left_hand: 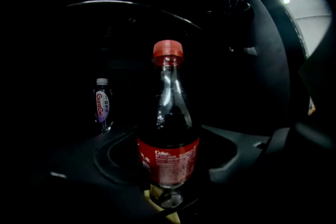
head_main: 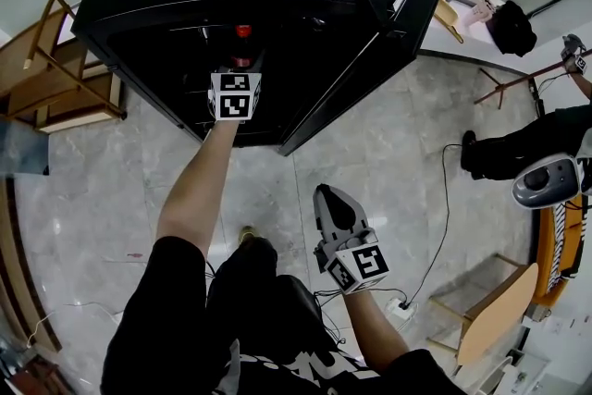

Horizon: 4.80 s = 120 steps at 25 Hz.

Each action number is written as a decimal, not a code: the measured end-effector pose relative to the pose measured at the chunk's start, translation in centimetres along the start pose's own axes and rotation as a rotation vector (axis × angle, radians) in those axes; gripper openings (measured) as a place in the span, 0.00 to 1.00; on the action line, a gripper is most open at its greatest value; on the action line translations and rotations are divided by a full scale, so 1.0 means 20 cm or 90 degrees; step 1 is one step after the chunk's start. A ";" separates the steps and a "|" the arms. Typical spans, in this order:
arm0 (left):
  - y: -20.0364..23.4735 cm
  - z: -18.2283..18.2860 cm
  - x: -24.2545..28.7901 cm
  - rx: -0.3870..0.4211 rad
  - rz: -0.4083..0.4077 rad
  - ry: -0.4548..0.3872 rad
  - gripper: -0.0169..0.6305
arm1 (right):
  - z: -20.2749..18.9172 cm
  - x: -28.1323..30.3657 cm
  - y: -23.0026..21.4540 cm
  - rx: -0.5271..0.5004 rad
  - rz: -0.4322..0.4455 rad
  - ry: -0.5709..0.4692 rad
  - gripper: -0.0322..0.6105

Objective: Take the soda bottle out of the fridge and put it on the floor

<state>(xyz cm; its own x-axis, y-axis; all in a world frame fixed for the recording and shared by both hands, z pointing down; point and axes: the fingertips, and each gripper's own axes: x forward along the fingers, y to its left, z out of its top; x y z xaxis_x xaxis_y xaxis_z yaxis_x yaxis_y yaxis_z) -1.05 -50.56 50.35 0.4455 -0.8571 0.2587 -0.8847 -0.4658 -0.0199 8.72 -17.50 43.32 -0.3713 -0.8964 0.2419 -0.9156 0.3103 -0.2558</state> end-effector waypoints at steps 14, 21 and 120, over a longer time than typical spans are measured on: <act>-0.16 0.09 -0.63 -0.008 -0.009 -0.030 0.51 | 0.00 -0.23 0.10 -0.015 0.032 0.008 0.09; -0.23 -0.05 -0.83 -0.015 -0.018 -0.016 0.51 | -0.14 -0.33 0.12 -0.021 0.043 0.001 0.09; -0.49 -2.08 -0.98 -0.013 -0.040 -0.004 0.51 | -1.68 0.29 -0.43 -0.044 0.090 0.034 0.09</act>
<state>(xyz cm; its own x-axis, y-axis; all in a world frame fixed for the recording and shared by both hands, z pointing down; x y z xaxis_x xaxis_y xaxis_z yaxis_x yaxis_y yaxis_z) -6.84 -20.00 85.55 0.5013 -0.8277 0.2523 -0.8574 -0.5144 0.0164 9.27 -14.73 78.43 -0.5029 -0.8250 0.2578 -0.8616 0.4545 -0.2262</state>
